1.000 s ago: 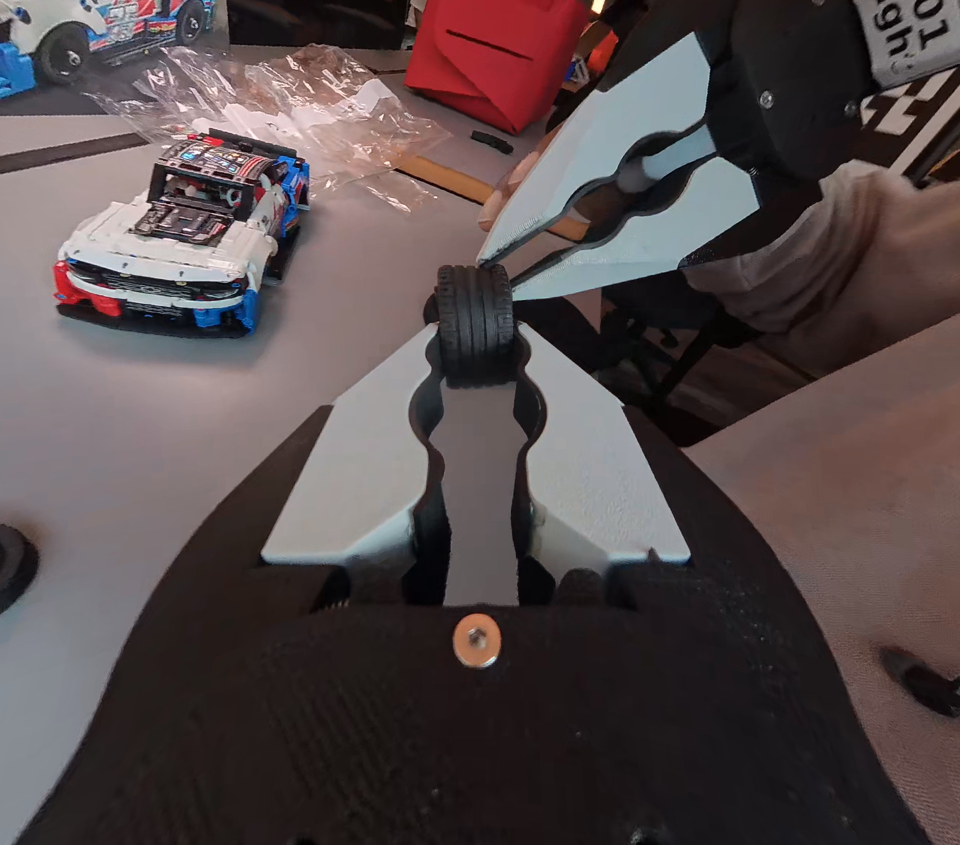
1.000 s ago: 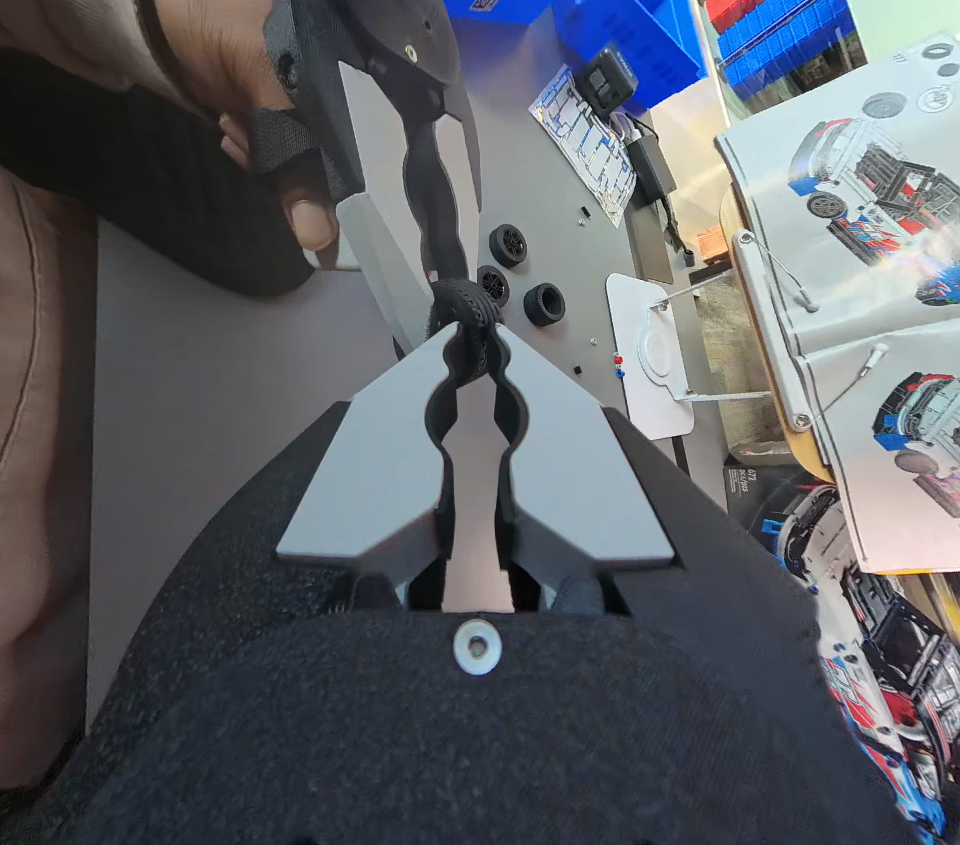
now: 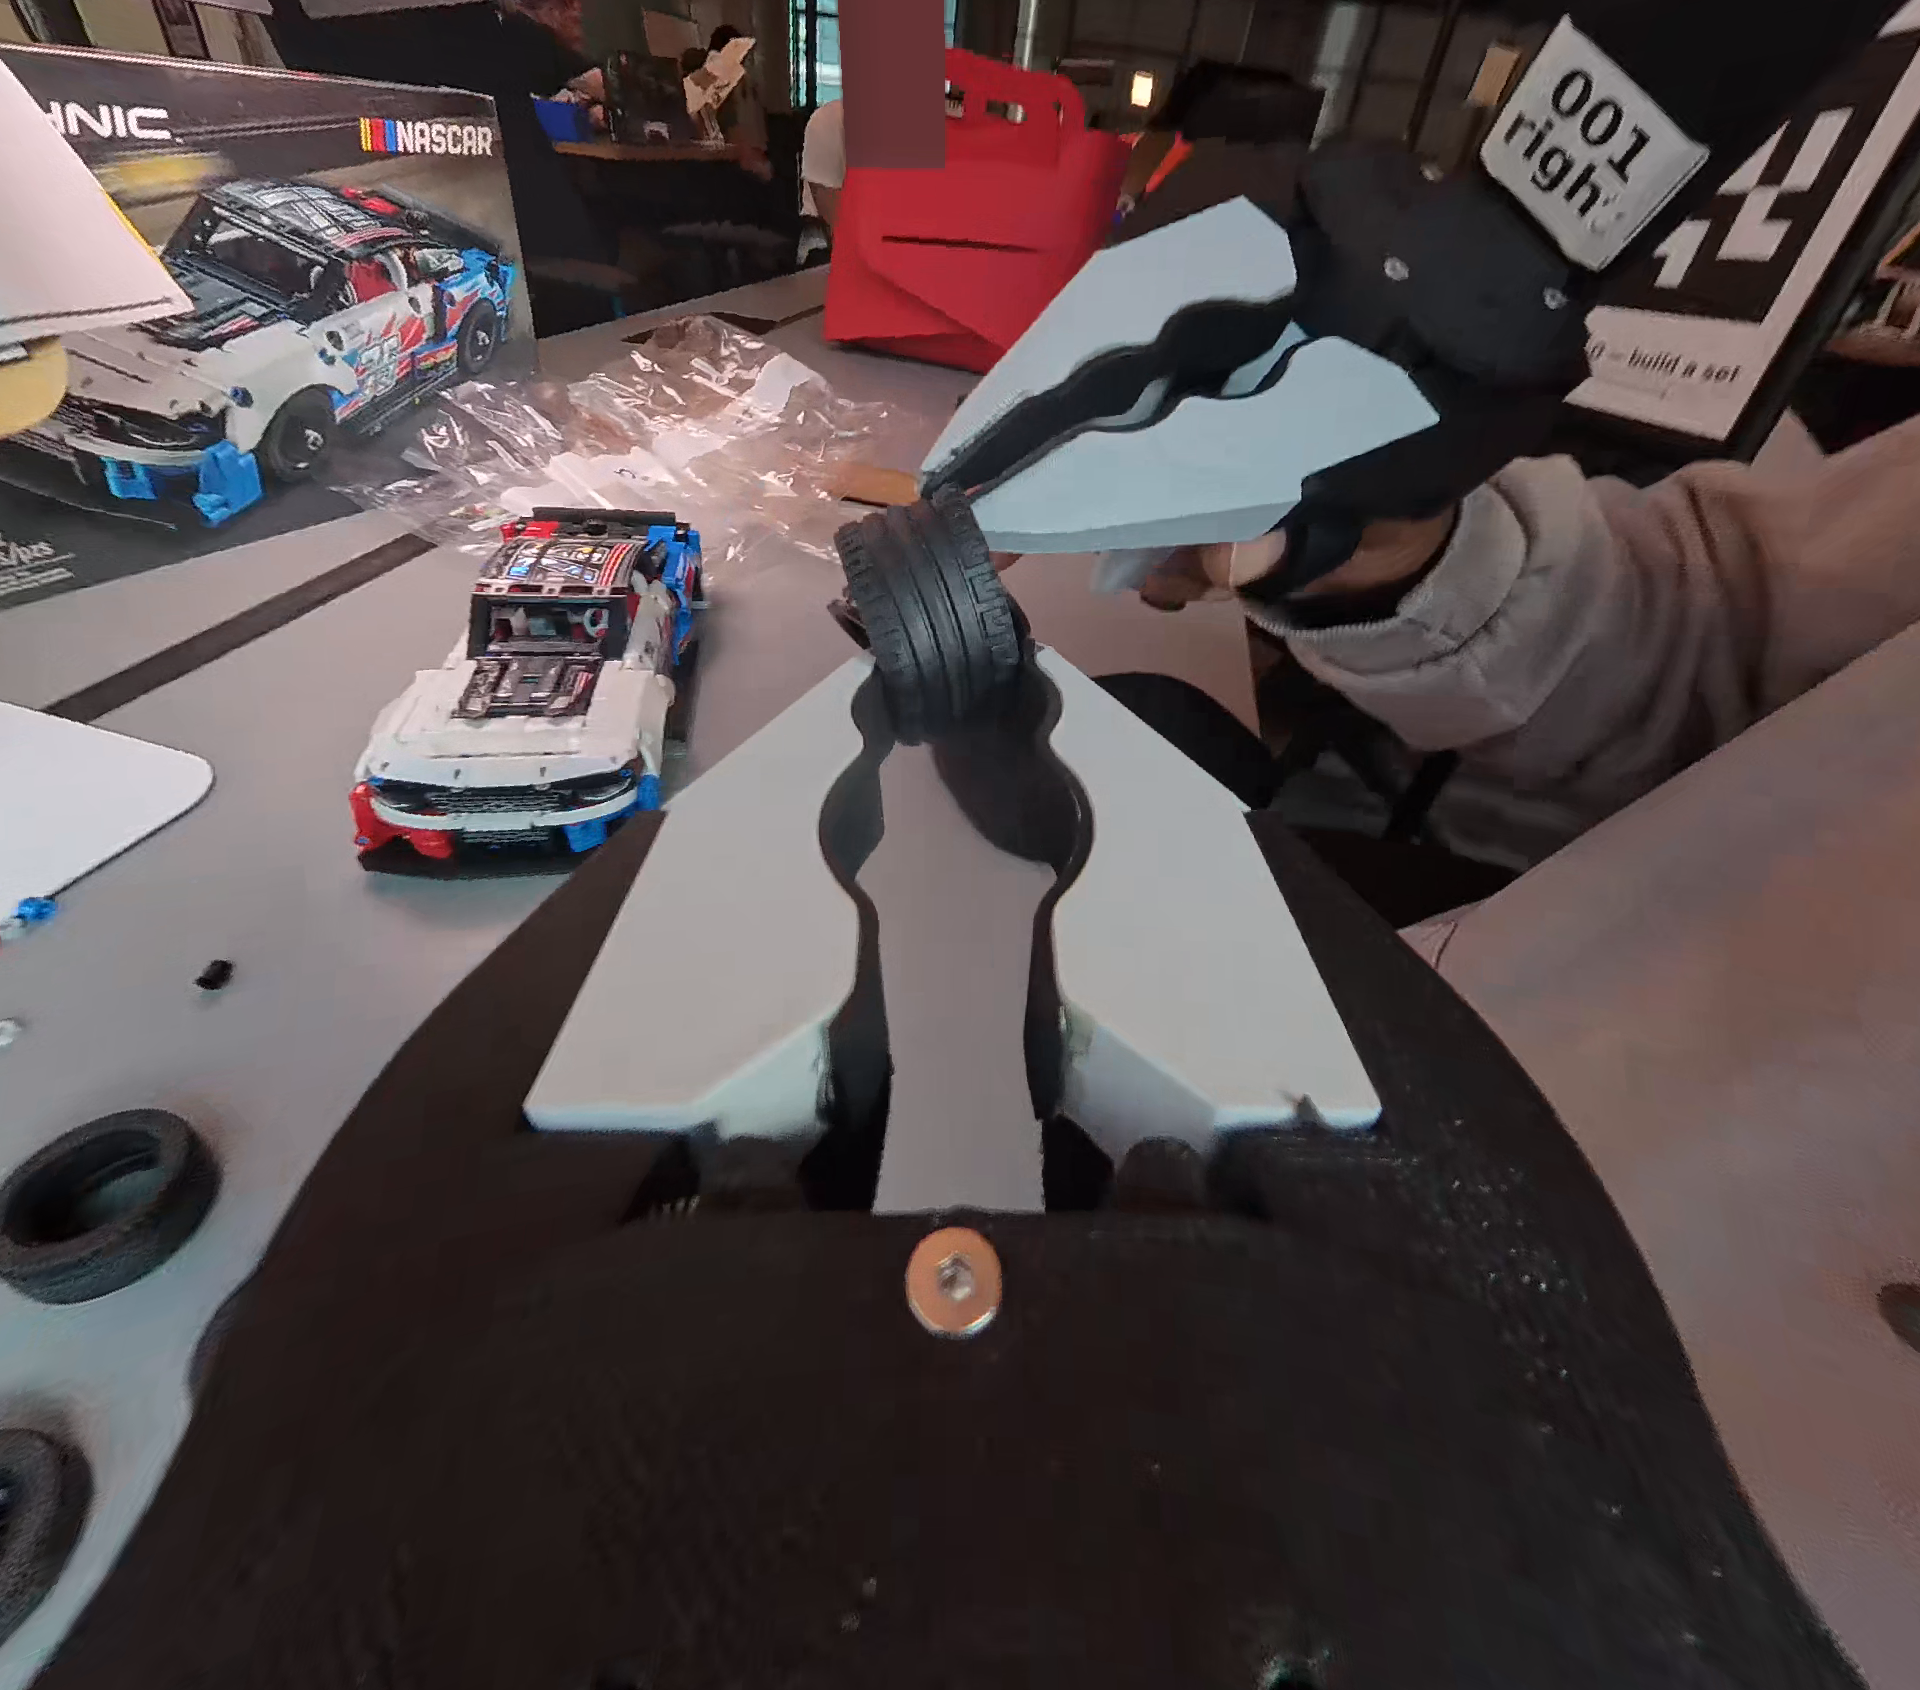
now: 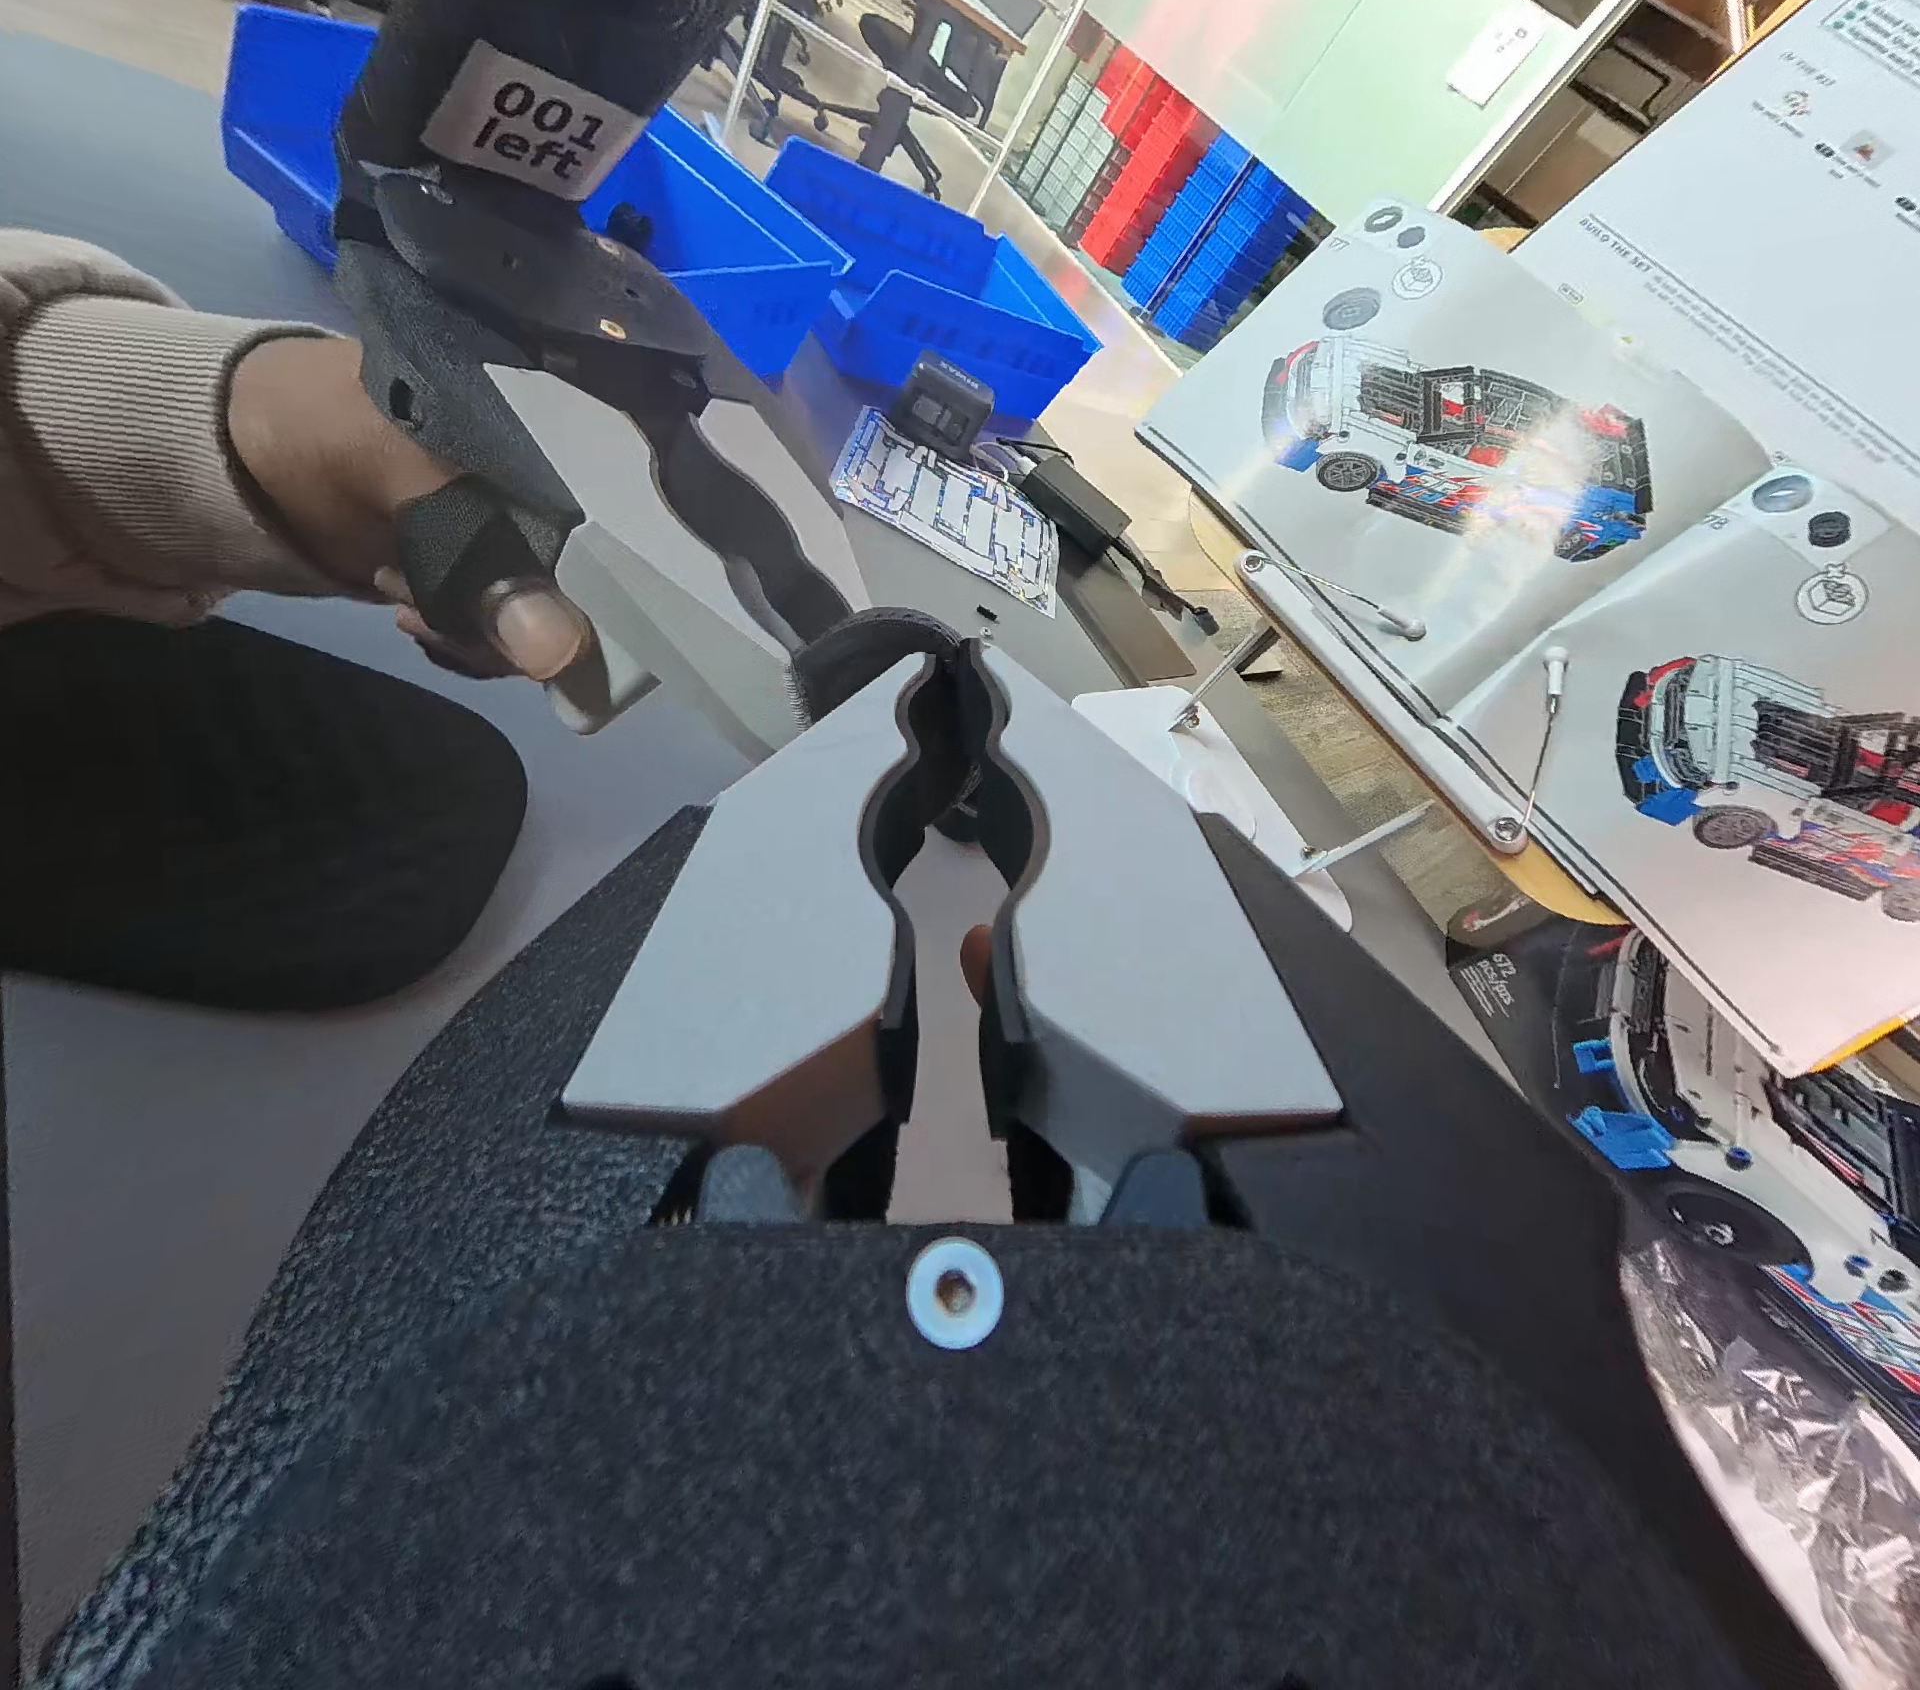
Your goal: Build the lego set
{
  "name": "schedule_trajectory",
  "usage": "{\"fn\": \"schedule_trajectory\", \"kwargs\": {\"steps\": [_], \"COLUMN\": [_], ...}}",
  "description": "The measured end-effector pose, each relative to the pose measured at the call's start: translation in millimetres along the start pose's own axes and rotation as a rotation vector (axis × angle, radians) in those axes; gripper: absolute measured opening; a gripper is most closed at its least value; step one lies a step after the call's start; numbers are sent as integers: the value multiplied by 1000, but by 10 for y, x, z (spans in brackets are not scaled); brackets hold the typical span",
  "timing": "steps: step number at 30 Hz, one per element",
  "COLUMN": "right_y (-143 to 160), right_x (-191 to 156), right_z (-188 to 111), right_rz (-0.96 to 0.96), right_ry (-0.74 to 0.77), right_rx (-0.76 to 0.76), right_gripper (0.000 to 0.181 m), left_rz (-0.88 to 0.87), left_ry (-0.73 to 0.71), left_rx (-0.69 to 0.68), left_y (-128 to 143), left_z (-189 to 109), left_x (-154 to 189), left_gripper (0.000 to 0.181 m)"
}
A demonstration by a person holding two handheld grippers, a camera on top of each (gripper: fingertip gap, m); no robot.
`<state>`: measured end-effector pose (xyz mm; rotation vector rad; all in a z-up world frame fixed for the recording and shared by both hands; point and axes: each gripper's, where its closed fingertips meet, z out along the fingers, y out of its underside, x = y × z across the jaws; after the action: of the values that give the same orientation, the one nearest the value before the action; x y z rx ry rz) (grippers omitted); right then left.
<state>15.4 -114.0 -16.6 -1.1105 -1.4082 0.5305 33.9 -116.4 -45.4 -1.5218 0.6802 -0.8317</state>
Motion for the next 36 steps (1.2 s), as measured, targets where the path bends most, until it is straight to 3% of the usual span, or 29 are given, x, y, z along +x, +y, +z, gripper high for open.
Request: {"fn": "schedule_trajectory", "kwargs": {"steps": [4, 8, 11, 15, 18, 22, 24, 26, 28, 29, 30, 31, 36], "right_y": [90, 88, 78, 63, 47, 79, 102, 156, 218, 274, 295, 313, 414], "right_x": [-69, -111, -127, -172, -245, -410, -439, -494, -620, -706, -809, -818, -623], "right_z": [69, 95, 96, 38, -18, -60, -104, -155, -169, -160, -194, -178, -50], "right_rz": [0, -9, -24, -179, -180, -29, 51, 70, 42, 14, -2, -8, 7], "right_ry": [28, 49, 32, -6, -92, -293, -373, -448, -517, -553, -614, -606, -396], "right_rx": [16, 39, 56, 58, 57, 98, 132, 147, 135, 105, 96, 87, 123], "right_gripper": [2, 1, 2, 9, 13, 14, 24, 44, 51, 48, 30, 29, 21], "left_rz": [-83, -97, -26, 76, 129, 263, 328, 420, 470, 476, 469, 449, 241], "left_ry": [-29, -86, -139, -115, -38, 20, 45, 105, 152, 179, 198, 195, 45], "left_rx": [84, 139, 137, 96, 62, -23, -48, -79, -109, -113, -119, -126, -64], "left_y": [70, 82, 89, 110, 131, 218, 245, 317, 399, 427, 453, 479, 511], "left_z": [-33, -68, -104, -142, -166, -207, -233, -249, -240, -235, -232, -230, -188], "left_x": [-41, -92, -110, -27, 113, 220, 258, 372, 451, 485, 496, 471, 207], "left_gripper": [30, 27, 24, 23, 23, 23, 23, 24, 24, 24, 24, 24, 28]}}
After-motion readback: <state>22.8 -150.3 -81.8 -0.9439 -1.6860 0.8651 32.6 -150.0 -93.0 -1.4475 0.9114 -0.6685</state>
